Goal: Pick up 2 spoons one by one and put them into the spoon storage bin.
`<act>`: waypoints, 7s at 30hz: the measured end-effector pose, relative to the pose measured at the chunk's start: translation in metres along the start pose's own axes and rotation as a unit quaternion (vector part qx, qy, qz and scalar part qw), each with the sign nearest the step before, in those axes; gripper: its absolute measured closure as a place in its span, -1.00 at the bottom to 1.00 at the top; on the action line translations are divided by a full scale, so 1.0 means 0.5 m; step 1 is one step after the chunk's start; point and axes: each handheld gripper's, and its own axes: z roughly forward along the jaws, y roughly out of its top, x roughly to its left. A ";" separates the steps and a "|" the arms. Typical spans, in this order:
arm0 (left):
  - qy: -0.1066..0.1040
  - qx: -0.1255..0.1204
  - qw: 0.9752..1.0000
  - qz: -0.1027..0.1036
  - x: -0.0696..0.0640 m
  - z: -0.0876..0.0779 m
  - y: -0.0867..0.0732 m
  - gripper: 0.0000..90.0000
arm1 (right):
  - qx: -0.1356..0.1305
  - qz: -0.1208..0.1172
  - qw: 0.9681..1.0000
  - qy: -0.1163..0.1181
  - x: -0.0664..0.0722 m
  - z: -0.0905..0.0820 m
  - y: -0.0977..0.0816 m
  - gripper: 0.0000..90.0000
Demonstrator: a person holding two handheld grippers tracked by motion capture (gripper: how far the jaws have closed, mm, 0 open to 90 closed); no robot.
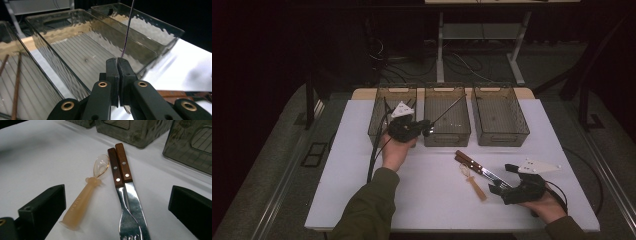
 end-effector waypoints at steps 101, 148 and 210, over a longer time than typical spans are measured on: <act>-0.045 0.050 0.996 0.051 -0.067 -0.212 -0.246 -1.00 | 0.023 0.012 1.000 -0.017 -0.008 -0.013 0.011 -0.98; -0.065 0.065 0.994 0.057 -0.076 -0.195 -0.244 -1.00 | 0.125 -0.002 0.992 0.021 0.079 0.055 0.057 -0.17; -0.076 0.070 0.993 0.064 -0.076 -0.183 -0.248 -1.00 | 0.183 -0.043 0.982 0.009 0.083 0.063 0.037 0.63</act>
